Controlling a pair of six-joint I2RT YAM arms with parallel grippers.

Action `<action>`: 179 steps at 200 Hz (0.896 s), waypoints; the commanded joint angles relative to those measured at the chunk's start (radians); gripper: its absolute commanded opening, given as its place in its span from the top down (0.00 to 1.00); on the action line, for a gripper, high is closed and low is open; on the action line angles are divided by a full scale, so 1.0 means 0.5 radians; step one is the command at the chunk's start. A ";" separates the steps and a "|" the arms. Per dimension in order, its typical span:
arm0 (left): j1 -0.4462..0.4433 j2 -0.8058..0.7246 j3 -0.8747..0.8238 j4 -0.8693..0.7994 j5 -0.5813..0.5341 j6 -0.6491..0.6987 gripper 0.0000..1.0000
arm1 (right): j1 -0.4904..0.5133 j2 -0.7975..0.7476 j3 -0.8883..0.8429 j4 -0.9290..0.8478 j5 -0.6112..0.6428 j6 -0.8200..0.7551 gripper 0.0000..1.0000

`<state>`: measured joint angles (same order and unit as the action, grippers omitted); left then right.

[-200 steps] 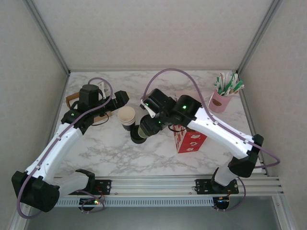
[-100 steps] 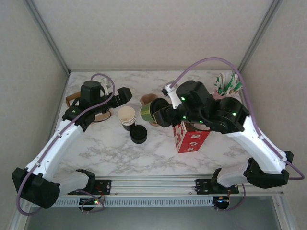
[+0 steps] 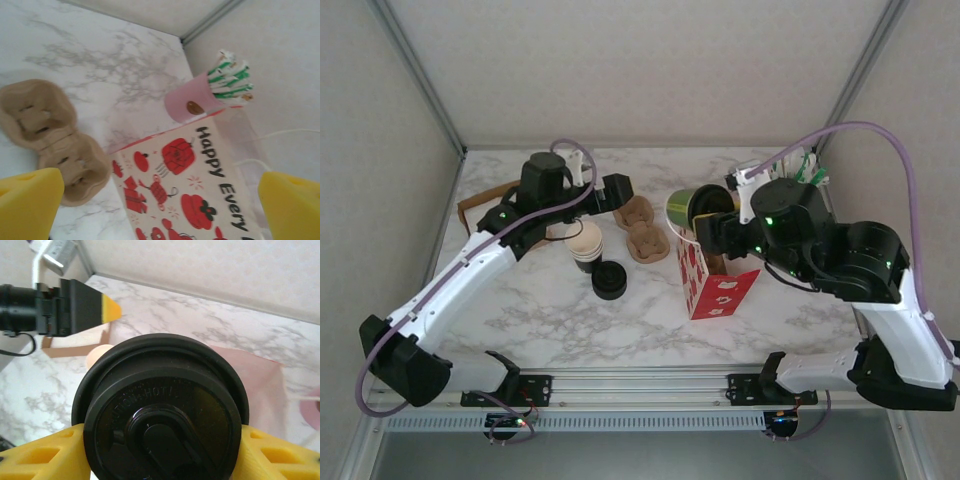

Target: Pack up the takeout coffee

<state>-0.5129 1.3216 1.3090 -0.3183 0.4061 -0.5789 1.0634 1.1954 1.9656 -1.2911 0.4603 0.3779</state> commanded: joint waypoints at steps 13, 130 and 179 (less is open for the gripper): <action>-0.121 0.094 0.153 0.153 0.089 0.023 0.01 | 0.012 -0.065 0.043 -0.208 0.246 0.172 0.37; -0.367 0.246 0.148 0.269 0.265 0.026 0.26 | -0.143 0.270 0.288 -0.812 0.181 0.422 0.38; -0.376 0.222 0.076 0.300 0.289 0.016 0.41 | -0.286 0.492 0.384 -1.013 0.010 0.436 0.38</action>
<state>-0.6888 1.4555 1.3712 -0.2005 0.5247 -0.5743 0.9447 1.4082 2.1223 -1.6066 0.5110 0.5743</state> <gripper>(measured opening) 0.617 0.623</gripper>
